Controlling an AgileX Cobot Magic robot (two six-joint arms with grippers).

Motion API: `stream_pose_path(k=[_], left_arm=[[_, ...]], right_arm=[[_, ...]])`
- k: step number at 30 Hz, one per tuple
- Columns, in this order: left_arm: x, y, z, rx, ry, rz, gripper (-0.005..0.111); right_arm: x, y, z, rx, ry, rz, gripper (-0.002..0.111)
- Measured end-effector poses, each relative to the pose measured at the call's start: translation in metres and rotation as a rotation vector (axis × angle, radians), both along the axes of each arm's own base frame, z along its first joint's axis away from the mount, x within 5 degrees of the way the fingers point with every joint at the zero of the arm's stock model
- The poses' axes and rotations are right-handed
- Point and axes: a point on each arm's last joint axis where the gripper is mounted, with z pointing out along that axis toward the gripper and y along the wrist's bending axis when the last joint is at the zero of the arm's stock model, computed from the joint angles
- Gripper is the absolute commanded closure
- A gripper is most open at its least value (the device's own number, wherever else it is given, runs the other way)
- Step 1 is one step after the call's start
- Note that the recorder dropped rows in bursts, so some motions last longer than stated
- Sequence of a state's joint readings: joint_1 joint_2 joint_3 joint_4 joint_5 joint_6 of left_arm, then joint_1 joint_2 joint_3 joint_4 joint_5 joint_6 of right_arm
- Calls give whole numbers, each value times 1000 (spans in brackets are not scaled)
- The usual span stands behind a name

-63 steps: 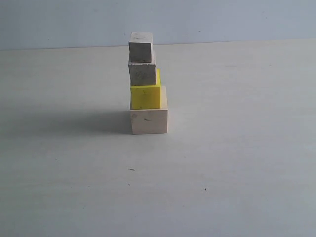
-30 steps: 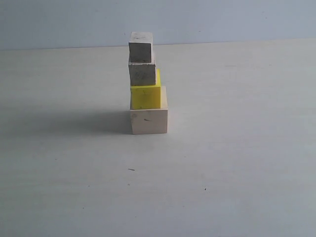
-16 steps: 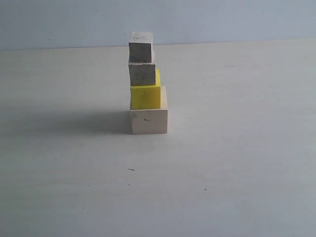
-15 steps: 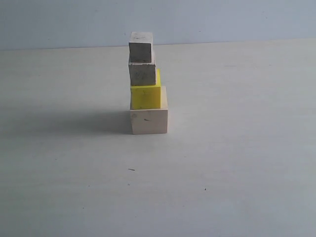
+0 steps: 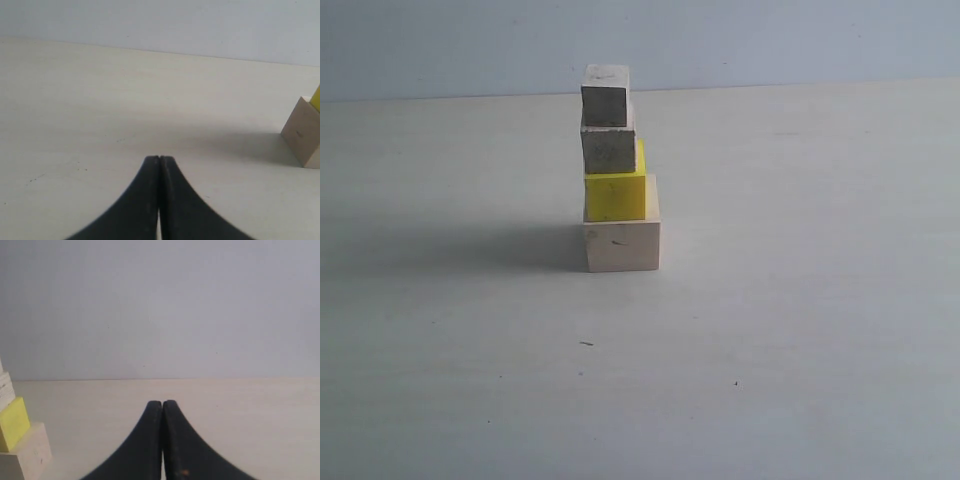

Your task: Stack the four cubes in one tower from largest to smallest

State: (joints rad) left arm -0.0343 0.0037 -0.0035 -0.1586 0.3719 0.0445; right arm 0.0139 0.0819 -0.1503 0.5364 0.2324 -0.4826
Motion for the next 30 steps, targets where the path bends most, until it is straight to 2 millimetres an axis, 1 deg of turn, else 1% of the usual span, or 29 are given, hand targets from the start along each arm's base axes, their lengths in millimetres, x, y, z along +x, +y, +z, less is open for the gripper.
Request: stream_pose_path(k=[2, 3, 4, 7, 9, 21, 30], left_arm=[[0, 0, 0, 0, 0, 0, 107], [0, 0, 0, 0, 0, 0, 107], [0, 0, 0, 0, 0, 0, 107], [0, 0, 0, 0, 0, 0, 107], [0, 0, 0, 0, 0, 0, 107], [0, 0, 0, 0, 0, 0, 107], [0, 0, 0, 0, 0, 0, 107]], right_arm=[[0, 0, -3, -11, 10, -5, 108], [1, -1, -8, 1, 29, -16, 108], [1, -3, -14, -5, 44, -29, 108], [-1, -6, -40, 34, 94, -73, 108], [-1, -7, -49, 42, 125, -81, 108], [-2, -7, -57, 7, 208, -78, 108], [-3, -7, -58, 6, 215, -78, 108]])
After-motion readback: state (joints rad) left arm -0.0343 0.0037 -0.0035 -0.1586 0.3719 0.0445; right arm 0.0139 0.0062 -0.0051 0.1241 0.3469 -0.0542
